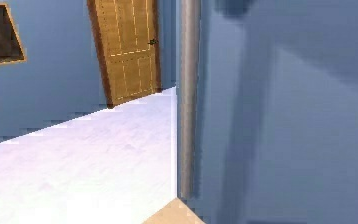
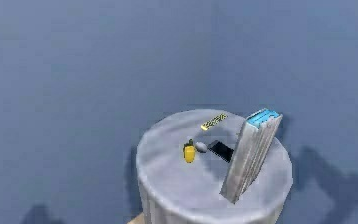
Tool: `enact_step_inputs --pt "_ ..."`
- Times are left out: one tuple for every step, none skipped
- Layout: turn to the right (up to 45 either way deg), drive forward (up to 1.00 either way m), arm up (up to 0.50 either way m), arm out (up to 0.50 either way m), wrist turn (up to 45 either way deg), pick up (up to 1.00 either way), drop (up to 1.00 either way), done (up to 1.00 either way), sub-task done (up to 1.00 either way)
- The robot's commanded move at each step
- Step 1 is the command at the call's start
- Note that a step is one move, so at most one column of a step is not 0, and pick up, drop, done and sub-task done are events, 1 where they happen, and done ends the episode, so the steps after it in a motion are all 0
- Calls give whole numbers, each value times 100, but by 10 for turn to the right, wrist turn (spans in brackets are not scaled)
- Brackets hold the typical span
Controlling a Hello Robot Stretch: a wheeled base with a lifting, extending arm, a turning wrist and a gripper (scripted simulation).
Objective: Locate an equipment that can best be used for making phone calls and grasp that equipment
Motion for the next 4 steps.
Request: enact_step_inputs --pt "150 0 0 0 0 0 0 0 0" --pt "0 0 50 0 0 0 0 0 0" --pt "0 0 38 0 0 0 0 0 0" --pt "0 0 0 38 0 0 0 0 0"
